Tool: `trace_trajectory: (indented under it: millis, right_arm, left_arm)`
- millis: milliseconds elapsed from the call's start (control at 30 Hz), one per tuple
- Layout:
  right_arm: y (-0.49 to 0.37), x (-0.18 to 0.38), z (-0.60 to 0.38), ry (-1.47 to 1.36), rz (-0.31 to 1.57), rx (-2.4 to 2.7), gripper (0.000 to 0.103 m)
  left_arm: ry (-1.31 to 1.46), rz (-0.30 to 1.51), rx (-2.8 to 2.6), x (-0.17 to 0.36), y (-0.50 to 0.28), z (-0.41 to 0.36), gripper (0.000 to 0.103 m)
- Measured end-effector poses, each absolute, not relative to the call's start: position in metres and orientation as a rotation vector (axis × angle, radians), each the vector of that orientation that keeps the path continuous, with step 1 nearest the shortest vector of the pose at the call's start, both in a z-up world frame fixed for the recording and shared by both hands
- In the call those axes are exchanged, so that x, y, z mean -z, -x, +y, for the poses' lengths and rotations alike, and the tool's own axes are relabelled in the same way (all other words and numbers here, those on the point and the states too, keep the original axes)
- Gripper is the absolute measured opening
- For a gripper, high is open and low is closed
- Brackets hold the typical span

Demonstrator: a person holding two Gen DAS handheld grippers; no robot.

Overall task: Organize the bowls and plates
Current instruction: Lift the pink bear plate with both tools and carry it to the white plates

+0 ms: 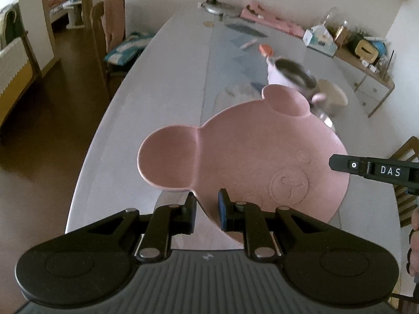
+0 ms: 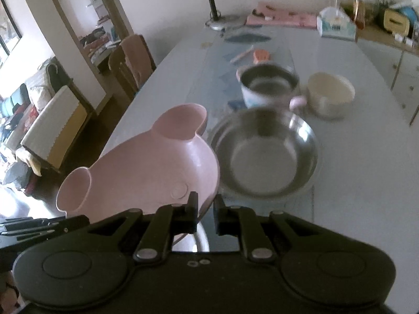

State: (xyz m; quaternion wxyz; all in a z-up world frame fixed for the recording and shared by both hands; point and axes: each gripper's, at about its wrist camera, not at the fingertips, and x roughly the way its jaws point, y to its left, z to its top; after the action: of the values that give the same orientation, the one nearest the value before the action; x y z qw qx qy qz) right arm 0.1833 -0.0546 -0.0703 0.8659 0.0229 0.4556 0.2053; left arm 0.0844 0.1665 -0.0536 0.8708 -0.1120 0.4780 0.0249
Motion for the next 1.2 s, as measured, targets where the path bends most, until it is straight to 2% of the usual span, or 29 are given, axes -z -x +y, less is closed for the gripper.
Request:
trace_trajectory:
  millis: [433, 1200]
  right_arm:
    - [-0.153, 0.121, -0.05, -0.041, 1.019, -0.436, 0.013]
    - [-0.139, 0.148, -0.029, 0.012, 1.087, -0.46, 0.017]
  left_arm:
    - [0.172, 1.023, -0.075, 0.093, -0.066, 0.166, 0.016]
    - [0.157, 1.061, -0.131, 0.122, -0.061, 0.176, 0.016]
